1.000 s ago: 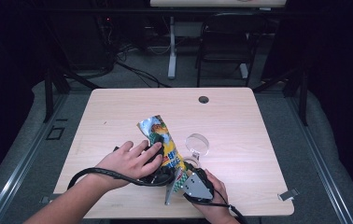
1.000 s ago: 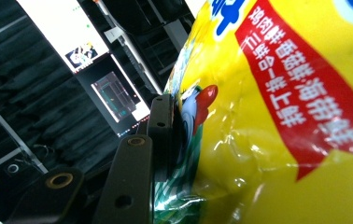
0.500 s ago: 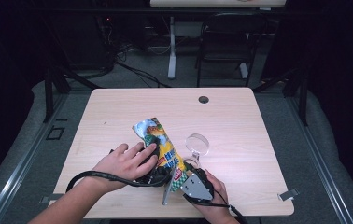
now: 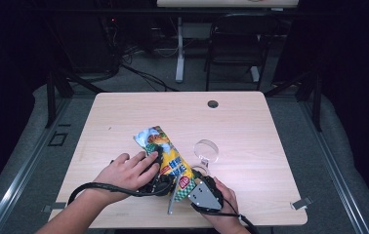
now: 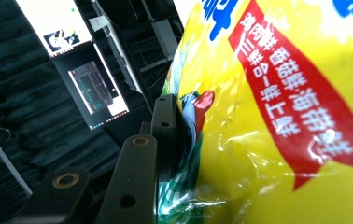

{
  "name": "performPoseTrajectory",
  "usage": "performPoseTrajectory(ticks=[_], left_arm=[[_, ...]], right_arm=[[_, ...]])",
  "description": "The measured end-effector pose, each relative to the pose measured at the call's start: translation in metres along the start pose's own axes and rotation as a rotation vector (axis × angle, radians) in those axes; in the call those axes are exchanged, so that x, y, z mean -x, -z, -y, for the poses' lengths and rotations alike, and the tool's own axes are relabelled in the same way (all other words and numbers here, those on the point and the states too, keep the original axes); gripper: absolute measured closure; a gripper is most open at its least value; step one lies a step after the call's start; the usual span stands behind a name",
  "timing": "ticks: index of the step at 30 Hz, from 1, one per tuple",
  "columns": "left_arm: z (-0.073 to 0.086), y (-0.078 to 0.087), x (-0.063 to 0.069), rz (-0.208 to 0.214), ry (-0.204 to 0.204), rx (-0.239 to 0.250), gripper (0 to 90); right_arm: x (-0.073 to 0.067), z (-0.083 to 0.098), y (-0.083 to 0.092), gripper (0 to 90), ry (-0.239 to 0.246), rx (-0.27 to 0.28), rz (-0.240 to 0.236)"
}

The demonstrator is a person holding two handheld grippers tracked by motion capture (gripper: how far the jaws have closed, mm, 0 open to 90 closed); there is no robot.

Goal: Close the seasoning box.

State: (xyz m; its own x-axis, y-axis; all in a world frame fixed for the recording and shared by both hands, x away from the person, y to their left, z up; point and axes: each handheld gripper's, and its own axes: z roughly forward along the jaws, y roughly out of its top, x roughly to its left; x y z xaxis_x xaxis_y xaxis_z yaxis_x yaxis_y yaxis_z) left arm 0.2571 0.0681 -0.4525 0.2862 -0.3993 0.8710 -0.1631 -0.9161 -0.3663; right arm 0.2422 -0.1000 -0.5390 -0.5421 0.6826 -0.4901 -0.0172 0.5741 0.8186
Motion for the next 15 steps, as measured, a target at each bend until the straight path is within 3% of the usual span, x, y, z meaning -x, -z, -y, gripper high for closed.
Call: performPoseTrajectory(ticks=[15], left_arm=[[0.005,-0.002,0.013,0.041,0.079,0.01,77.3]], right_arm=[[-0.001,0.0,0.0,70.0,0.014,-0.004,0.009]])
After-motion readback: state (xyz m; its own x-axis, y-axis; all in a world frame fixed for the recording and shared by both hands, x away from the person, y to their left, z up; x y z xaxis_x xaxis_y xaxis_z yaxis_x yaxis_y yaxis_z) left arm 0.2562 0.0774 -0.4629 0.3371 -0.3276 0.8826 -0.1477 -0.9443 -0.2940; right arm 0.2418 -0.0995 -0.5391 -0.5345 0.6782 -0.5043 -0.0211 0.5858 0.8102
